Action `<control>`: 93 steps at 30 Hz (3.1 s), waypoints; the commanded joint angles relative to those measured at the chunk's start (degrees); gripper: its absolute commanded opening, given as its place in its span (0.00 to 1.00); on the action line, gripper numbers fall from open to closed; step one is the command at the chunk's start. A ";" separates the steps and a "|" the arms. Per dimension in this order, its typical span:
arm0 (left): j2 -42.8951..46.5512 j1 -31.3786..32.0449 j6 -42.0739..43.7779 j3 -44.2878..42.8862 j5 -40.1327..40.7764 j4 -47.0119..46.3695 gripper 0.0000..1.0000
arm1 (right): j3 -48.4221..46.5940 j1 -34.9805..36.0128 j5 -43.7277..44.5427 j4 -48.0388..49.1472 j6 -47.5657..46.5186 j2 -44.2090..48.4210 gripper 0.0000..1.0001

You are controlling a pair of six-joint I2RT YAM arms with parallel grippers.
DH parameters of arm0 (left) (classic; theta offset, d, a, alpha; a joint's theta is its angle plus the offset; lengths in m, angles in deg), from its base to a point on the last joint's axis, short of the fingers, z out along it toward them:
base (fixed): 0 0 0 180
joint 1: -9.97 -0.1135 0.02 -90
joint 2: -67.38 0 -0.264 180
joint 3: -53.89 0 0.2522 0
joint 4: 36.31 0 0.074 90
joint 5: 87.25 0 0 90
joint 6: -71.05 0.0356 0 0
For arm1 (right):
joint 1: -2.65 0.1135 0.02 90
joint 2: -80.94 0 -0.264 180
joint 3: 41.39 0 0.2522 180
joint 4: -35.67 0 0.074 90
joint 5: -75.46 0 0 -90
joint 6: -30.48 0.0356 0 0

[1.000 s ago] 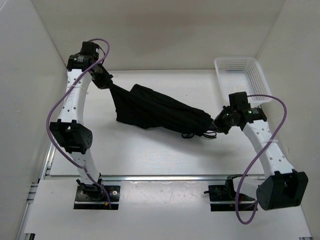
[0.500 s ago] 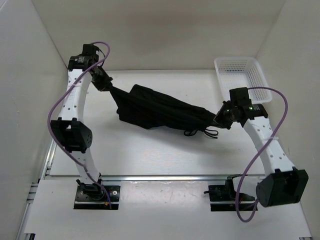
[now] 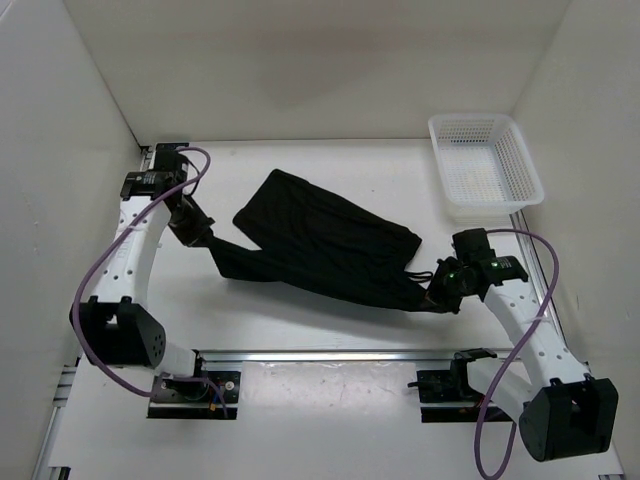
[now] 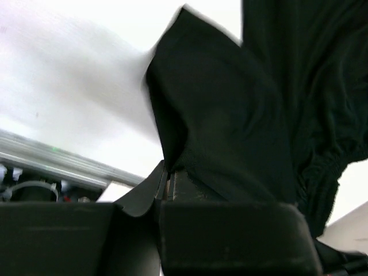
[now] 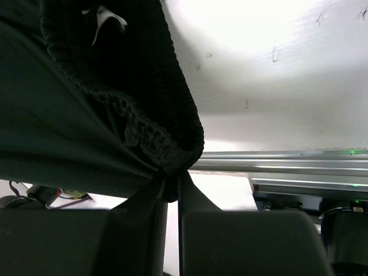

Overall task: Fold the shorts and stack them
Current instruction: Fold the shorts

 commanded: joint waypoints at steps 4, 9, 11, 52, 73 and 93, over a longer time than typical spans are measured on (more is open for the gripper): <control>-5.46 1.47 0.26 -9.27 8.96 -6.81 0.10 | -5.34 -0.68 6.53 -2.56 -0.26 -2.77 0.00; -21.62 1.47 1.41 -29.82 10.19 -4.11 0.10 | -12.11 -1.20 7.14 -0.19 2.38 -9.19 0.00; -26.81 2.08 1.93 -36.41 10.72 -3.56 0.10 | -16.31 -1.21 7.15 0.68 3.00 -13.41 0.00; -50.38 4.19 11.25 -31.85 0.79 -18.42 0.99 | -22.75 0.10 -2.26 21.69 -0.25 -45.83 0.82; -24.66 4.81 0.97 9.22 4.57 -21.67 0.10 | -24.97 2.31 7.06 12.56 -13.08 -46.74 0.00; -22.25 4.81 4.83 4.42 4.67 -17.96 0.59 | -27.41 2.31 13.47 6.94 -14.93 -34.00 0.81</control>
